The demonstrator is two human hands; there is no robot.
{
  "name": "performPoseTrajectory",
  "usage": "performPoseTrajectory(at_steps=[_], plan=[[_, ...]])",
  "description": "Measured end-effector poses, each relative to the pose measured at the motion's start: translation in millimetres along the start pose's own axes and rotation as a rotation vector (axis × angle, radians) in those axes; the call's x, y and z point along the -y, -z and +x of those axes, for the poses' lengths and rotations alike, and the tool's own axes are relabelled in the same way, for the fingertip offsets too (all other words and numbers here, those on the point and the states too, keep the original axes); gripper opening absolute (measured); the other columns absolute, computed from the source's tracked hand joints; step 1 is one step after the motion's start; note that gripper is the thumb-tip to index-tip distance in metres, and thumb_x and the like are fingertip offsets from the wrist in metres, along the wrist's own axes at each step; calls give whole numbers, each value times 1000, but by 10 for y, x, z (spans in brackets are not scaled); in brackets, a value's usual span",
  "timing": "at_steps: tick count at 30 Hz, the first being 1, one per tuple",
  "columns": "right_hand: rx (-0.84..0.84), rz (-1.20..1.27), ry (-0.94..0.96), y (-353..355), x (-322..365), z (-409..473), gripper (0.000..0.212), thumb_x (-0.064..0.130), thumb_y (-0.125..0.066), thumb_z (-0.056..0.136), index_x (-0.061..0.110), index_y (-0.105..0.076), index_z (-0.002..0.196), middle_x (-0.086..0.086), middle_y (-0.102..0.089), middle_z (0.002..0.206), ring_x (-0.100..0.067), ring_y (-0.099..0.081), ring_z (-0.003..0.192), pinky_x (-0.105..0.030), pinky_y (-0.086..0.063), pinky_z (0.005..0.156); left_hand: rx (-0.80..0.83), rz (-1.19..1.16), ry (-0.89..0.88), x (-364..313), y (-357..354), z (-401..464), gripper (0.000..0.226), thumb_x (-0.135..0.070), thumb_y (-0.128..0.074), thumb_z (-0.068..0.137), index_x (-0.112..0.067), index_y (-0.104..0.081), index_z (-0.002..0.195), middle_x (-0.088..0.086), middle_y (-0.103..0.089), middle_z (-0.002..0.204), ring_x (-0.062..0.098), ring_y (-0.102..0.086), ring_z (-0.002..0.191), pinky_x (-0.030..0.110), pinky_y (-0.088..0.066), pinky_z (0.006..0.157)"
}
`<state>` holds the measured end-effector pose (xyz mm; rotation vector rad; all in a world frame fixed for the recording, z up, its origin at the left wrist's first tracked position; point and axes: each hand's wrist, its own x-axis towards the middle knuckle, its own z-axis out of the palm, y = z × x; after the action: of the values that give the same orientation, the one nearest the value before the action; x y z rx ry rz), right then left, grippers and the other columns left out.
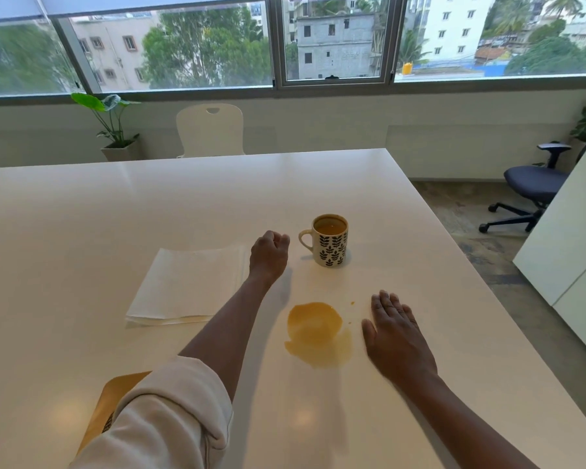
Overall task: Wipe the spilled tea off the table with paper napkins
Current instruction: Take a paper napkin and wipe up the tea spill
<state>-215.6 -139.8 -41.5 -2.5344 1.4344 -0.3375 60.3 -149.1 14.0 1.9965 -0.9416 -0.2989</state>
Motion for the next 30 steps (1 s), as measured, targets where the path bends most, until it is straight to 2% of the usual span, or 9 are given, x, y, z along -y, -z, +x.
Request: performPoseTrajectory(at_steps=[7,11,17,23,30], plan=[[-2,-11,-7,-12,-36,14,63,39,-31,101,10,-21,155,-9,-18,164,-19,-11,152,-34,-7,124,-30,159,-118,301,321,-238,14,-24,-56,93,-12,-62,96,11,-64,104,27,-59,96,29,-40,80],[-9,-22,-3,-15,-14,4,62,37,-33,100,8,-24,154,-10,-21,163,-21,-13,152,-36,-9,124,-68,227,-119,510,623,-354,12,-21,-56,92,-11,-61,96,11,-61,105,31,-60,97,33,-43,83],[11,25,-14,25,15,39,61,38,-38,100,8,-28,153,-12,-24,162,-25,-17,151,-38,-13,123,-216,362,-129,813,1079,-445,12,-15,-58,90,-8,-62,99,16,-59,109,36,-59,98,39,-47,83],[-36,117,99,42,442,134,60,39,-41,101,9,-30,152,-12,-28,160,-27,-21,150,-40,-18,121,-294,510,-57,1048,1414,-478,17,-17,-57,90,-9,-60,105,18,-58,114,38,-53,108,46,-46,89],[-32,169,204,-8,1096,389,58,38,-45,100,12,-32,151,-10,-31,159,-26,-22,149,-40,-19,121,-293,603,17,1215,1644,-508,25,-22,-58,90,-12,-57,113,16,-55,122,37,-49,114,46,-42,89]])
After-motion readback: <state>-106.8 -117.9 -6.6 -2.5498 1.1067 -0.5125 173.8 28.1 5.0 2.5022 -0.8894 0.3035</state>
